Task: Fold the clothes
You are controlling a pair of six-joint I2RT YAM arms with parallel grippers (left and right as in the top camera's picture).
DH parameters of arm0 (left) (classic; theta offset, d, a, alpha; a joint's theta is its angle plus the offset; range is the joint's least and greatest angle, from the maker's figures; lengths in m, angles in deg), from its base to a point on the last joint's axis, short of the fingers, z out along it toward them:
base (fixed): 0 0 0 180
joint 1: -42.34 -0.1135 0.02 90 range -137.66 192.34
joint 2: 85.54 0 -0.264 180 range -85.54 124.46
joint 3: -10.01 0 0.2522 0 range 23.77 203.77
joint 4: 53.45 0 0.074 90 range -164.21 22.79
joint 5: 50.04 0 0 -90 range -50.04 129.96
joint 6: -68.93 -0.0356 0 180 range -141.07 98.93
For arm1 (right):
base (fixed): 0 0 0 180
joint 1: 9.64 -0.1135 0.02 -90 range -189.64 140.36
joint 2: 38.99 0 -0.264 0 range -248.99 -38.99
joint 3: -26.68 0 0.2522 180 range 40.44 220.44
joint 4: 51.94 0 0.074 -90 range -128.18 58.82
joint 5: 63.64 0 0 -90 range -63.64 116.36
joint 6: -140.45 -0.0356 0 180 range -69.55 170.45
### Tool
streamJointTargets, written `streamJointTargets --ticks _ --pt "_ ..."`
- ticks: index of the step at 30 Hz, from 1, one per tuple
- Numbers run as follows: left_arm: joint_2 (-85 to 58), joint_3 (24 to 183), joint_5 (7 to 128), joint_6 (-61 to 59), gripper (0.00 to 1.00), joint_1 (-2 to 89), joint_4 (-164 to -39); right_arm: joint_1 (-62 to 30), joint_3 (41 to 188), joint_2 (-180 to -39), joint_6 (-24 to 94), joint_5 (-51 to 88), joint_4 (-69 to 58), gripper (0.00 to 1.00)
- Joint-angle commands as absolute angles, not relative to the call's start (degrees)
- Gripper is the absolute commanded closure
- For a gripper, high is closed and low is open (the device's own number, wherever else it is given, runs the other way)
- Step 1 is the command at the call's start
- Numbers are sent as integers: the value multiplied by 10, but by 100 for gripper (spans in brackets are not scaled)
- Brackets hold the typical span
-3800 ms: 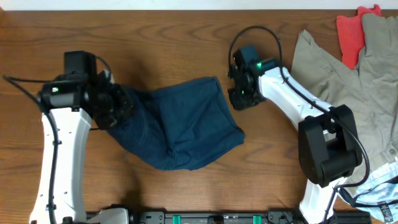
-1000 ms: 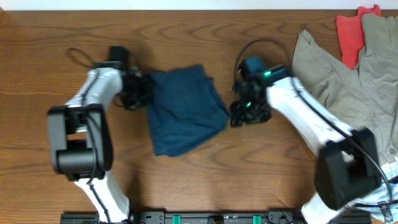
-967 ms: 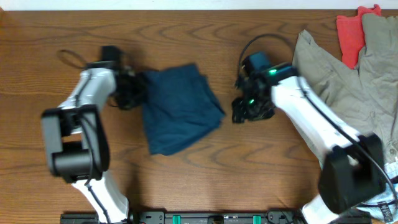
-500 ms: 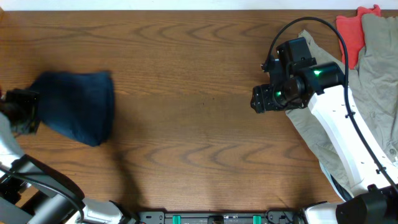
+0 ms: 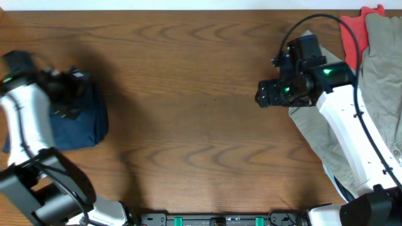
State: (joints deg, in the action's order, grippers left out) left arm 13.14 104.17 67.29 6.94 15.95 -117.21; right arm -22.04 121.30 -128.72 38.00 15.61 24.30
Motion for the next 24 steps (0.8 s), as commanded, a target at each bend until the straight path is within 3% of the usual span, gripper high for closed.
streamJointTargets --ticks 1,6,10,16,24 --pt "132 1045 660 0 2 267 -1173 -189 1213 -1286 353 159 231 11" --pt "133 1045 592 -95 2 421 -1216 -140 1213 -1286 386 159 222 1" --pt "132 1045 510 -108 2 500 -1317 -93 1213 -1286 425 159 279 1" --pt "125 1044 493 -68 2 526 -1458 -43 1213 -1278 429 162 373 1" --pt "-56 984 491 -66 2 548 -1418 -37 1167 -1164 433 180 351 1"
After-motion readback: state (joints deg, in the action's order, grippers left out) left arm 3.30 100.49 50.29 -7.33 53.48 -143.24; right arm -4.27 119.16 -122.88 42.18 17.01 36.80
